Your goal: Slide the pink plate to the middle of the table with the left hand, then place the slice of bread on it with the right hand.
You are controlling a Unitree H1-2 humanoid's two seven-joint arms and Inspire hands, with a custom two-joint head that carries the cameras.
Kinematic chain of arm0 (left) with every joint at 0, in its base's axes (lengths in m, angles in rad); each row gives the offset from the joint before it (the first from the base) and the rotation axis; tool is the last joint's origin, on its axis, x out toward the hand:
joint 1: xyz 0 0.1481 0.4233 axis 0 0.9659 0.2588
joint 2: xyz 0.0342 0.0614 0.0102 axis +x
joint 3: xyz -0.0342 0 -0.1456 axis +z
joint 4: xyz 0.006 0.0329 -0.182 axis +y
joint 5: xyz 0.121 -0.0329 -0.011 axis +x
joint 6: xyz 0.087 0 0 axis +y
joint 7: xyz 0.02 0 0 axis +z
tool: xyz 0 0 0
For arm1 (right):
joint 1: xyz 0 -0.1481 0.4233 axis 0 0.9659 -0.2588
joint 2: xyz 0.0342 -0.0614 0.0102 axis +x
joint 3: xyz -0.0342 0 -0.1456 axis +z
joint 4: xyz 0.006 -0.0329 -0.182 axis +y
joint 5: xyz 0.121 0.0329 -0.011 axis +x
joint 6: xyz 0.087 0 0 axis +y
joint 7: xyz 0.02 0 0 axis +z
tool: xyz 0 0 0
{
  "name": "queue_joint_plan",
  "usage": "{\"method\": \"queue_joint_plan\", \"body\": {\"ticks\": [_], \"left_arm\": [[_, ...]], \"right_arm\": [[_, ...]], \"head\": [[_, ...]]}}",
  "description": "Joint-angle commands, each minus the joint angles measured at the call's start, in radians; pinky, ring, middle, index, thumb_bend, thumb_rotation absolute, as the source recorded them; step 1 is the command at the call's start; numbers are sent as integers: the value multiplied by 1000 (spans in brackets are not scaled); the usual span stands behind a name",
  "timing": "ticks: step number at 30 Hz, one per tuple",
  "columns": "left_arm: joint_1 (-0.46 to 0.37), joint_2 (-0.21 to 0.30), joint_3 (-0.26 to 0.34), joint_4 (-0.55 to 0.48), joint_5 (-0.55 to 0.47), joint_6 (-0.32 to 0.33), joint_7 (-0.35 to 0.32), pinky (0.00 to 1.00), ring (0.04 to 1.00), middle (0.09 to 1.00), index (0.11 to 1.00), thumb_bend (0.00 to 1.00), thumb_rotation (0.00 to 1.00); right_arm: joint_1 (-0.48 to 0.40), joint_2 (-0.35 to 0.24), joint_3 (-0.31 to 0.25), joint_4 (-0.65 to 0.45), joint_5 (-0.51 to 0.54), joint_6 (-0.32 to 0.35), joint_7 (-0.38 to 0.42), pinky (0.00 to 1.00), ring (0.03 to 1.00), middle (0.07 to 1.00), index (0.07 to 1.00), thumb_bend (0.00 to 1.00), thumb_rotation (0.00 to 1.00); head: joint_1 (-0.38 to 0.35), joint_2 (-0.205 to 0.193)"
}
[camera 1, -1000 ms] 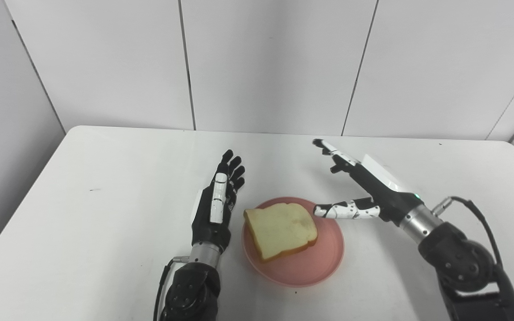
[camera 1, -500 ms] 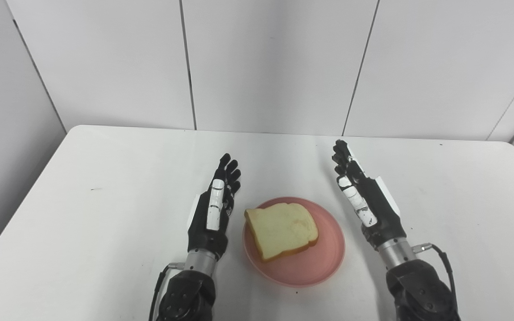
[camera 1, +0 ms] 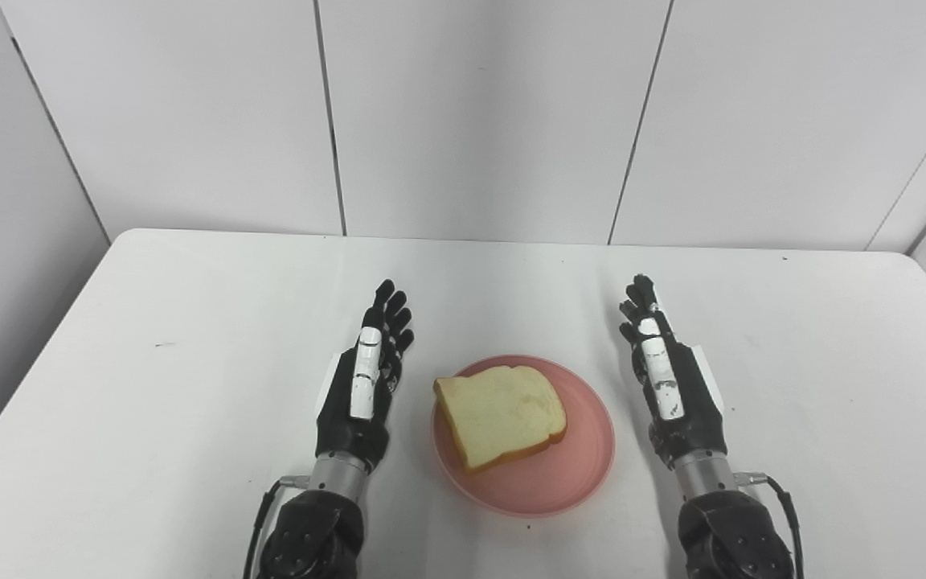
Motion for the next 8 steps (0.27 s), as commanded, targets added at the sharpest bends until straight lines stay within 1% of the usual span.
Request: {"method": "queue_joint_plan", "body": {"ticks": [1, 4, 7, 8], "left_arm": [[-11, -3, -3, -24, 6, -17, -11, 1000, 1000, 1000, 982, 636, 999], [-12, -3, -2, -19, -1, -19, -16, 1000, 1000, 1000, 985, 629, 991], [-13, -2, -2, -14, -2, -21, -17, 1000, 1000, 1000, 988, 627, 991], [-11, 0, -5, -15, 4, -22, -17, 1000, 1000, 1000, 989, 626, 992]], "right_arm": [[-20, 7, -11, -15, 25, -59, -14, 1000, 1000, 1000, 1000, 658, 956], [-22, 6, -20, -12, 44, -59, -18, 1000, 1000, 1000, 1000, 642, 971], [-16, 4, -18, -16, 50, -45, -19, 1000, 1000, 1000, 1000, 634, 974], [-12, 5, -15, -15, 48, -42, -22, 1000, 1000, 1000, 1000, 632, 973]], "head": [[2, 0], [2, 0], [2, 0], [19, 4]]}}
